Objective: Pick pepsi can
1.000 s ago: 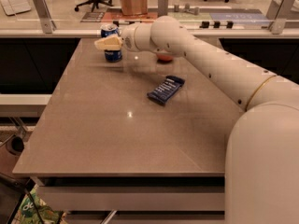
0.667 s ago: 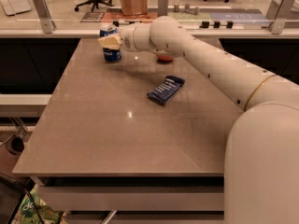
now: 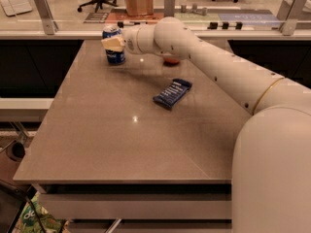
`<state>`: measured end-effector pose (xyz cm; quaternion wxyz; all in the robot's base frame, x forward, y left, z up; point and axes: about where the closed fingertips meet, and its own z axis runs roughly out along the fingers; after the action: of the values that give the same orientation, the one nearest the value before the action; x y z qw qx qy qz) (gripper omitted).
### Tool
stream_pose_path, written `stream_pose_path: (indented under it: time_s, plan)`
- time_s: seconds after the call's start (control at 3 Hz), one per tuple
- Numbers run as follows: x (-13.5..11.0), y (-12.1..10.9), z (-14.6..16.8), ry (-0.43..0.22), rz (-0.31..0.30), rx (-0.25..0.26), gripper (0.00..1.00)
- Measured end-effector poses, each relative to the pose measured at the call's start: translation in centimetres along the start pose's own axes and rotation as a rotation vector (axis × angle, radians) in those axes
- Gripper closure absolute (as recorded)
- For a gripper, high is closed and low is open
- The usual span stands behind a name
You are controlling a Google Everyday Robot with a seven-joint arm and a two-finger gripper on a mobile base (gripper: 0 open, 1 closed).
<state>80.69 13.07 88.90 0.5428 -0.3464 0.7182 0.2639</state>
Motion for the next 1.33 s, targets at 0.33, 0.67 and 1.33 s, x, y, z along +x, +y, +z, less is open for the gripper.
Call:
stream_pose_path:
  time_s: [0.33, 0.67, 1.33]
  plan:
    - [0.0, 0.1, 0.1, 0.001, 0.0, -0.002, 1.0]
    - [0.0, 0.1, 0.1, 0.001, 0.0, -0.002, 1.0]
    - [-2.2, 0.9, -0.9, -0.061, -0.012, -0.089, 1.0]
